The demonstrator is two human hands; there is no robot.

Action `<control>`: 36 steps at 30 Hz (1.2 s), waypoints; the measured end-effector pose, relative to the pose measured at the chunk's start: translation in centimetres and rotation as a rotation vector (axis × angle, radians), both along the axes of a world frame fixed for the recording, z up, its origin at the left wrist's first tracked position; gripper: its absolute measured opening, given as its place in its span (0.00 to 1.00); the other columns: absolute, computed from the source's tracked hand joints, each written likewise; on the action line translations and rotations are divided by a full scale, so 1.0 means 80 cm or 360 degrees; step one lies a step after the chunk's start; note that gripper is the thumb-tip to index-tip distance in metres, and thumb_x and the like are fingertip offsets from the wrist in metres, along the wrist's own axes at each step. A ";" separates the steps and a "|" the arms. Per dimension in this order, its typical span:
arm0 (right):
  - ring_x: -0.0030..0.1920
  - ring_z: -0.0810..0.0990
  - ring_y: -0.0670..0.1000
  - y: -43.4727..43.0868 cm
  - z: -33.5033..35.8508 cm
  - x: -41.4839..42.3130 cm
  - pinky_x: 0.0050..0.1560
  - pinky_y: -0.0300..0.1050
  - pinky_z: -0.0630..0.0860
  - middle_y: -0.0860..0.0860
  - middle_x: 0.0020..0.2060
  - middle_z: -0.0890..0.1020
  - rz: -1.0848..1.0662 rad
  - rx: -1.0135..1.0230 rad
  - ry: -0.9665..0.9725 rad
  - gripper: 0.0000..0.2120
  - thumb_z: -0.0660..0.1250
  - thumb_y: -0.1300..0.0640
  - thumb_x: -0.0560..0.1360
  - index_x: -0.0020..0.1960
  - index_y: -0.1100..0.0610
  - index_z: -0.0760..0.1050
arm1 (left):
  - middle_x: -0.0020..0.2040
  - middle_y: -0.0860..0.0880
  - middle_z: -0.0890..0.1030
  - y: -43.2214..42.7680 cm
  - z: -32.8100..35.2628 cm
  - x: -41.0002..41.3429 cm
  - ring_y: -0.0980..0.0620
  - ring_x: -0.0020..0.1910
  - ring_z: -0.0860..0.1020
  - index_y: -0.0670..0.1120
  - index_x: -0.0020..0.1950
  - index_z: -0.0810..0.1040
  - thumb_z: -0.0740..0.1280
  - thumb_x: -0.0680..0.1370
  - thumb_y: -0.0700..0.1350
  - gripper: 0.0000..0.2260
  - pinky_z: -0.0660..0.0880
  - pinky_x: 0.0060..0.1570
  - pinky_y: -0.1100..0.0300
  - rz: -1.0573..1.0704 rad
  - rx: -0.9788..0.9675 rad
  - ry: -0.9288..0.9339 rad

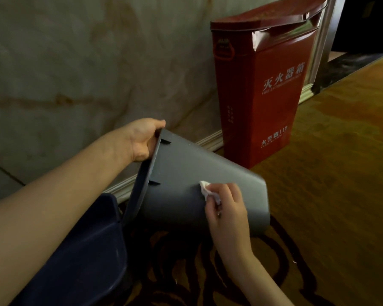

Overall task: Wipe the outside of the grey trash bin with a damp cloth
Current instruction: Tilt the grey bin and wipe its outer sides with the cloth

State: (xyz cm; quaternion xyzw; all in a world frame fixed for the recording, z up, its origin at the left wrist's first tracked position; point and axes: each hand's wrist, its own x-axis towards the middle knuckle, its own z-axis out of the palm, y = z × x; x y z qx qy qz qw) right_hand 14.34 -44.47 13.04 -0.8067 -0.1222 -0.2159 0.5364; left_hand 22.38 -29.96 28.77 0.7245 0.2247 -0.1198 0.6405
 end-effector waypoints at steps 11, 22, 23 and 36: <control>0.41 0.72 0.40 0.028 -0.010 -0.016 0.42 0.27 0.69 0.47 0.44 0.74 0.0036 0.0058 0.0057 0.08 0.68 0.66 0.72 0.47 0.56 0.74 | 0.38 0.45 0.75 0.010 -0.006 -0.021 0.51 0.36 0.75 0.45 0.40 0.70 0.55 0.80 0.44 0.10 0.73 0.36 0.58 -0.0015 0.0174 -0.0415; 0.45 0.71 0.36 0.096 0.043 -0.014 0.44 0.25 0.69 0.44 0.45 0.71 0.0235 0.0401 0.0031 0.07 0.65 0.63 0.74 0.50 0.54 0.73 | 0.42 0.45 0.74 0.002 -0.040 -0.022 0.50 0.42 0.74 0.44 0.43 0.70 0.53 0.81 0.42 0.09 0.72 0.48 0.55 0.0015 0.0019 -0.0407; 0.45 0.71 0.36 0.098 0.039 -0.016 0.44 0.25 0.69 0.45 0.46 0.71 0.0236 0.0395 0.0013 0.07 0.65 0.63 0.74 0.51 0.55 0.74 | 0.43 0.44 0.74 0.006 -0.040 -0.021 0.49 0.44 0.74 0.43 0.45 0.70 0.53 0.81 0.42 0.09 0.72 0.52 0.53 0.0040 0.0001 -0.0391; 0.44 0.71 0.35 0.042 0.011 -0.003 0.42 0.25 0.68 0.46 0.43 0.73 0.0143 0.0197 -0.0036 0.07 0.68 0.67 0.70 0.45 0.57 0.75 | 0.43 0.46 0.77 0.004 -0.042 -0.011 0.50 0.43 0.77 0.44 0.45 0.72 0.55 0.81 0.45 0.10 0.75 0.47 0.54 -0.0010 -0.0161 -0.0268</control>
